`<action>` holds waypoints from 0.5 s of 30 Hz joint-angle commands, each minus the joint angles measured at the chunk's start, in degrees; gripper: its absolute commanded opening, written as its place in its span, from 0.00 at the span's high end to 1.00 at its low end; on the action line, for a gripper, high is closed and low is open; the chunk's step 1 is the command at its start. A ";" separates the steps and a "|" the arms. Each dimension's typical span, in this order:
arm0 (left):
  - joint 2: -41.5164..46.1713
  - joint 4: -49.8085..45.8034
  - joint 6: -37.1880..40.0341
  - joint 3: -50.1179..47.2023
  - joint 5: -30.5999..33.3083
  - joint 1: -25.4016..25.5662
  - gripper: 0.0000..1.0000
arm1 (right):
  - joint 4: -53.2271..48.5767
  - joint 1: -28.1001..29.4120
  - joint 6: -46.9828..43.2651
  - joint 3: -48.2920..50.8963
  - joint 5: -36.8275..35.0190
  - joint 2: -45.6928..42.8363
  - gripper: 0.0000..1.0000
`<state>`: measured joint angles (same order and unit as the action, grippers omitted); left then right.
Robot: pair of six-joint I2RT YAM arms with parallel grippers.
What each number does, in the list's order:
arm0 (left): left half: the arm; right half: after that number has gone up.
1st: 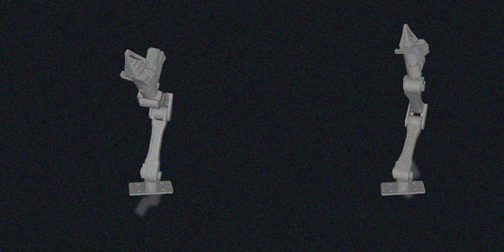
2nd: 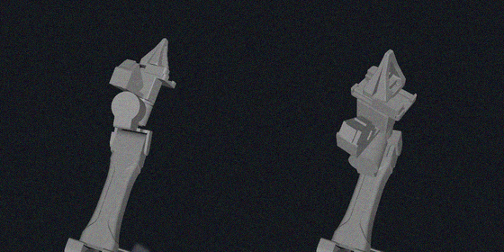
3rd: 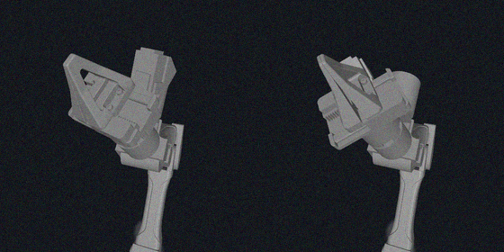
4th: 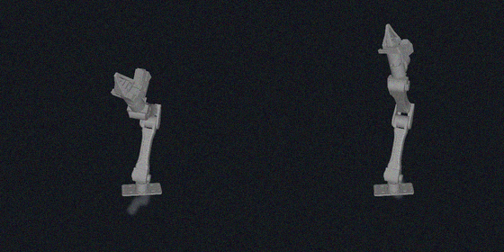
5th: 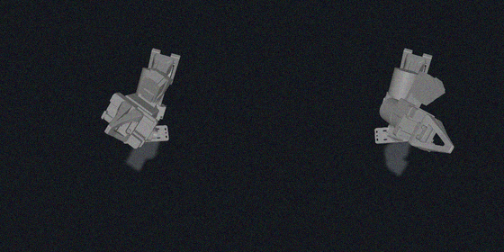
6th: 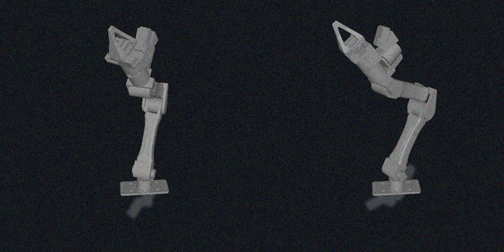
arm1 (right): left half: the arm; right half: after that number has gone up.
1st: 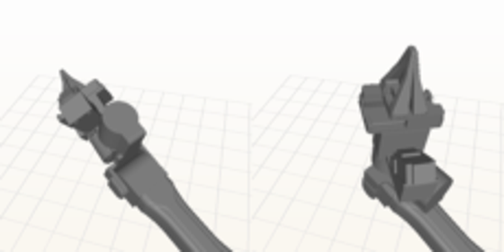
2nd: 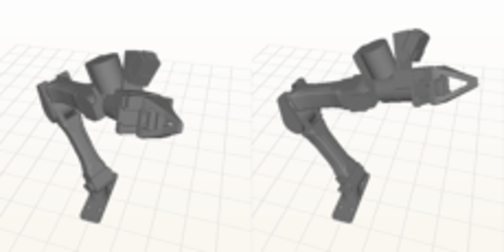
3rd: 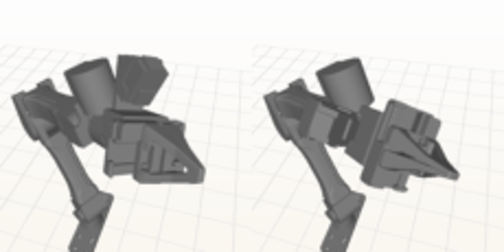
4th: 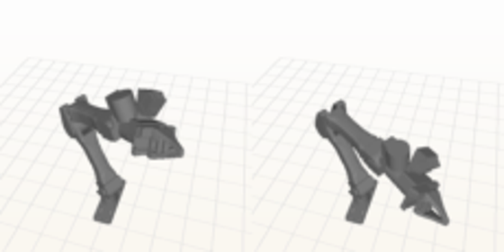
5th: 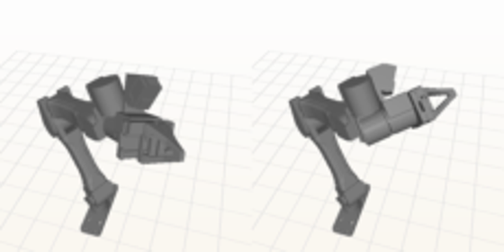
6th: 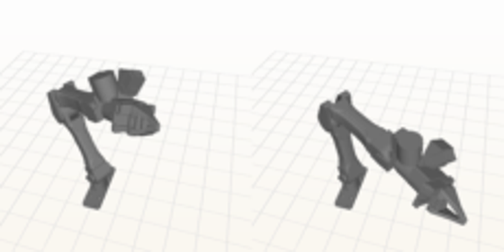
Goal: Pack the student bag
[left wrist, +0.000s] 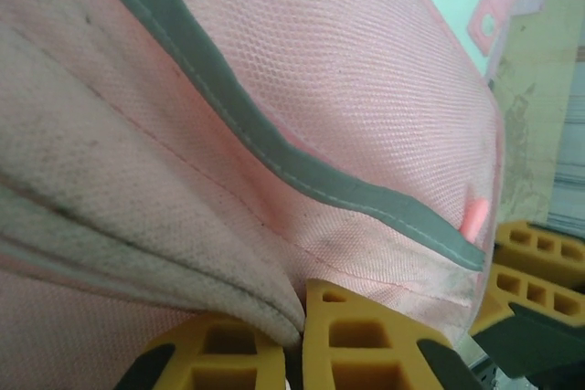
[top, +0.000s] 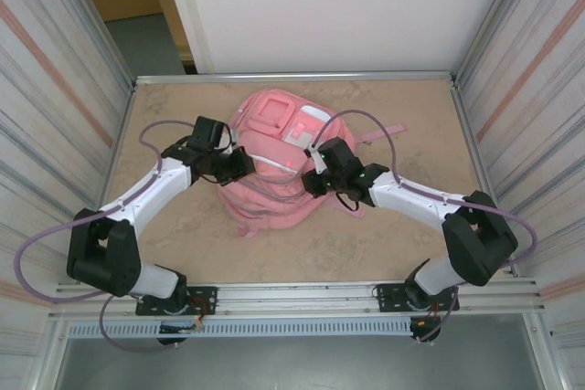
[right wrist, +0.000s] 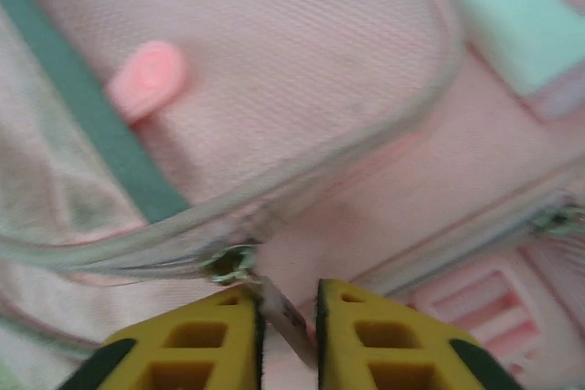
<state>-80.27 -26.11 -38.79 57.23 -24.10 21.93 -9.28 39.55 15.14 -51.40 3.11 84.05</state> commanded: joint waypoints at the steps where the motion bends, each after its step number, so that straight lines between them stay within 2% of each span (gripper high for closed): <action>1: 3.66 0.89 1.03 -0.44 -0.66 4.08 0.97 | -4.41 -7.11 4.72 1.00 -14.97 -3.97 0.67; 4: 3.10 2.29 -0.87 0.10 -0.04 7.52 0.88 | -3.77 -10.90 7.62 4.00 -19.10 -8.98 0.52; 5: 2.93 2.29 -1.49 0.53 0.00 8.43 0.79 | -3.94 -12.50 8.98 4.99 -20.95 -11.09 0.49; 6: 3.12 2.10 -2.02 1.03 0.08 8.85 0.66 | -4.62 -14.00 10.91 5.89 -24.59 -13.35 0.46; 7: 3.52 1.50 -2.41 1.72 -0.19 9.05 0.58 | -4.42 -15.32 11.86 7.13 -26.38 -15.86 0.44; 10: 5.91 -4.53 -1.73 5.22 2.26 7.43 0.46 | 0.38 -19.83 10.88 13.56 -31.24 -24.46 0.33; 11: 7.44 -5.68 -0.25 5.81 4.61 6.81 0.39 | 3.01 -20.58 8.97 15.76 -33.17 -26.83 0.24; 13: 11.09 -5.86 3.50 5.20 12.90 6.52 0.17 | 4.35 -21.18 8.26 18.42 -38.97 -31.91 0.08; 14: 13.31 -5.04 5.97 3.91 17.70 6.61 0.02 | 4.86 -21.40 7.79 19.96 -41.50 -33.83 0.00; 15: 15.65 -3.58 8.98 2.13 21.90 6.51 0.01 | 6.66 -21.82 5.40 21.98 -41.72 -35.65 0.00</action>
<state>-71.09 -29.34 -37.17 60.14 -14.90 28.73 -7.01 18.31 23.24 -32.80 -29.65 51.88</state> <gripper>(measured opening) 0.956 0.985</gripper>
